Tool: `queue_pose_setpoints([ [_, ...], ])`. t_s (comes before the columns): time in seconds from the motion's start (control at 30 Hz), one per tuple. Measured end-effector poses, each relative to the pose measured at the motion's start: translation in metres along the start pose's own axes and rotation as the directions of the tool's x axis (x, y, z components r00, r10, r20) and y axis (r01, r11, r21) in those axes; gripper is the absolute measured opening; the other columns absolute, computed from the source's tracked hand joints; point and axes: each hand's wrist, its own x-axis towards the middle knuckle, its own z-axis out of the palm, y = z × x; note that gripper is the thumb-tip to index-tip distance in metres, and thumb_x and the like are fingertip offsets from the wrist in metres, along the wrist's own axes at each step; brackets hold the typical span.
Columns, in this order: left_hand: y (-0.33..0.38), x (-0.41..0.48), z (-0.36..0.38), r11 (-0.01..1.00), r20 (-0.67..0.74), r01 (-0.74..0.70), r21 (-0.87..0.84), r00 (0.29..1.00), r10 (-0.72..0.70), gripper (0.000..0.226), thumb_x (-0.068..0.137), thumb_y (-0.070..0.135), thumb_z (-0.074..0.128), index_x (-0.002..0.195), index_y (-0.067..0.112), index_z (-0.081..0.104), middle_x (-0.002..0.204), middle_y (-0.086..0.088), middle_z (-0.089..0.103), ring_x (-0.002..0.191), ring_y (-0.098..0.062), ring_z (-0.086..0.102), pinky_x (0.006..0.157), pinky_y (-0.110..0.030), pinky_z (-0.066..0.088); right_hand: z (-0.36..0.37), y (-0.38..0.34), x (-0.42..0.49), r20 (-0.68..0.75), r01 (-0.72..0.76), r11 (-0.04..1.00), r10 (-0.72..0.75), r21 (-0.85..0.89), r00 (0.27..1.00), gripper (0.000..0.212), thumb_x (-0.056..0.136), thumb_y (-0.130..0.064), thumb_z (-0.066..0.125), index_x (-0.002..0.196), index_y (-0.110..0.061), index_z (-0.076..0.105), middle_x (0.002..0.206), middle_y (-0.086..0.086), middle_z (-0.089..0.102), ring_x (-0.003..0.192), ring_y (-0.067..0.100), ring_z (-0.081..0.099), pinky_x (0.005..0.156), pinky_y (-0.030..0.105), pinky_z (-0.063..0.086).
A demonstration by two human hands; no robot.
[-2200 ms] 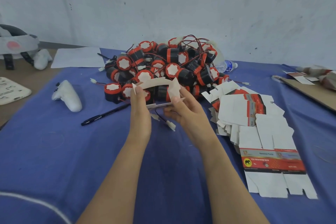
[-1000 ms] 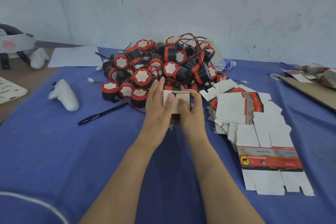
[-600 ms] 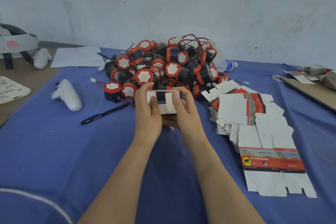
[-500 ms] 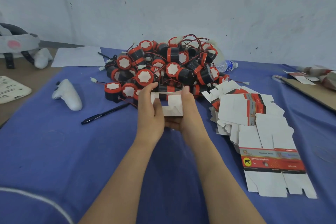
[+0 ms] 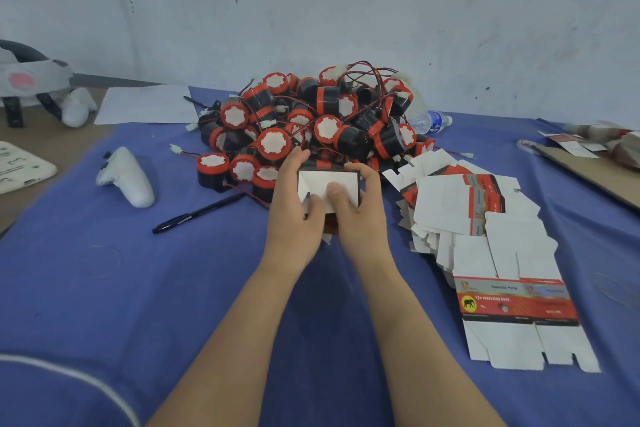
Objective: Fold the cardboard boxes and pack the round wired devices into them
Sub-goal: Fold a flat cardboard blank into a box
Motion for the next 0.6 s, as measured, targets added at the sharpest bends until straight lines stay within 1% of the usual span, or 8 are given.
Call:
queue_pose_setpoints([
  [0.07, -0.0011, 0.0006, -0.0002, 0.999, -0.035, 0.021, -0.03, 0.999, -0.022, 0.058, 0.093, -0.001, 0.047, 0.141, 0.029, 0.033, 0.146, 0.004, 0.039, 0.128, -0.016, 0.044, 0.096, -0.028, 0.05, 0.0012, 0.0011, -0.0015, -0.002, 0.051, 0.998, -0.051, -0.046, 0.999, 0.04, 0.094, -0.016, 0.055, 0.101, -0.054, 0.045, 0.107, -0.004, 0.065, 0.092, 0.01, 0.066, 0.069, 0.029, 0.058],
  [0.13, -0.0024, 0.0011, -0.0005, 0.998, -0.059, 0.039, -0.041, 0.997, -0.041, 0.058, 0.093, 0.0, 0.048, 0.14, 0.03, 0.034, 0.144, 0.001, 0.041, 0.126, -0.018, 0.047, 0.096, -0.032, 0.051, 0.0019, 0.0006, -0.0022, 0.024, 0.078, 0.995, -0.077, -0.062, 0.997, 0.042, 0.093, -0.014, 0.055, 0.101, -0.055, 0.045, 0.105, -0.009, 0.065, 0.088, 0.002, 0.065, 0.066, 0.021, 0.055],
  [0.2, -0.0024, 0.0009, -0.0002, 0.997, -0.065, 0.046, -0.069, 0.997, -0.05, 0.06, 0.093, 0.001, 0.049, 0.142, 0.03, 0.031, 0.143, 0.003, 0.042, 0.124, -0.016, 0.049, 0.096, -0.031, 0.051, 0.0026, -0.0005, -0.0025, 0.039, 0.083, 0.995, -0.082, -0.047, 0.996, 0.039, 0.094, -0.014, 0.054, 0.103, -0.052, 0.046, 0.106, -0.01, 0.064, 0.089, 0.001, 0.065, 0.068, 0.02, 0.054],
  [0.3, -0.0008, 0.0007, 0.0002, 0.985, -0.051, 0.058, -0.165, 0.996, -0.067, 0.063, 0.094, 0.004, 0.05, 0.146, 0.03, 0.027, 0.138, 0.008, 0.043, 0.118, -0.01, 0.052, 0.088, -0.017, 0.052, 0.0033, -0.0025, -0.0024, 0.042, 0.073, 0.997, -0.072, -0.014, 0.997, 0.031, 0.097, -0.018, 0.051, 0.105, -0.047, 0.046, 0.108, -0.006, 0.062, 0.092, 0.007, 0.064, 0.068, 0.02, 0.053],
  [0.37, -0.0008, 0.0009, 0.0006, 0.986, -0.037, 0.048, -0.159, 0.998, -0.055, 0.059, 0.094, 0.003, 0.047, 0.141, 0.034, 0.03, 0.146, 0.008, 0.035, 0.128, -0.011, 0.044, 0.099, -0.025, 0.049, 0.0039, -0.0032, -0.0026, 0.037, 0.068, 0.998, -0.068, 0.002, 0.997, 0.027, 0.098, -0.019, 0.049, 0.109, -0.044, 0.046, 0.112, -0.001, 0.061, 0.095, 0.01, 0.064, 0.067, 0.019, 0.053],
  [0.43, -0.0011, 0.0006, 0.0008, 0.994, -0.04, 0.012, -0.112, 0.999, -0.017, 0.058, 0.094, 0.001, 0.045, 0.135, 0.04, 0.032, 0.155, 0.01, 0.024, 0.14, -0.009, 0.029, 0.111, -0.034, 0.038, 0.0038, -0.003, -0.0025, 0.021, 0.062, 0.998, -0.062, 0.004, 0.998, 0.026, 0.098, -0.019, 0.049, 0.116, -0.037, 0.044, 0.114, 0.001, 0.061, 0.095, 0.009, 0.063, 0.066, 0.016, 0.051],
  [0.5, -0.0018, 0.0009, 0.0007, 0.997, -0.053, -0.013, -0.071, 0.999, 0.009, 0.057, 0.094, 0.002, 0.046, 0.137, 0.038, 0.034, 0.157, 0.007, 0.02, 0.143, -0.008, 0.021, 0.114, -0.036, 0.034, 0.0028, -0.0019, -0.002, 0.006, 0.051, 0.999, -0.051, 0.003, 0.999, 0.028, 0.098, -0.018, 0.05, 0.12, -0.034, 0.043, 0.114, 0.0, 0.061, 0.093, 0.007, 0.063, 0.063, 0.014, 0.051],
  [0.6, -0.0015, 0.0012, 0.0008, 0.997, -0.041, -0.01, -0.075, 0.999, 0.007, 0.055, 0.095, 0.005, 0.048, 0.131, 0.044, 0.034, 0.154, 0.003, 0.027, 0.142, -0.015, 0.027, 0.111, -0.043, 0.038, 0.0027, -0.0003, -0.0019, -0.015, 0.042, 0.999, -0.043, -0.026, 0.999, 0.03, 0.097, -0.017, 0.051, 0.118, -0.037, 0.043, 0.106, -0.007, 0.062, 0.09, 0.007, 0.064, 0.063, 0.018, 0.054],
])
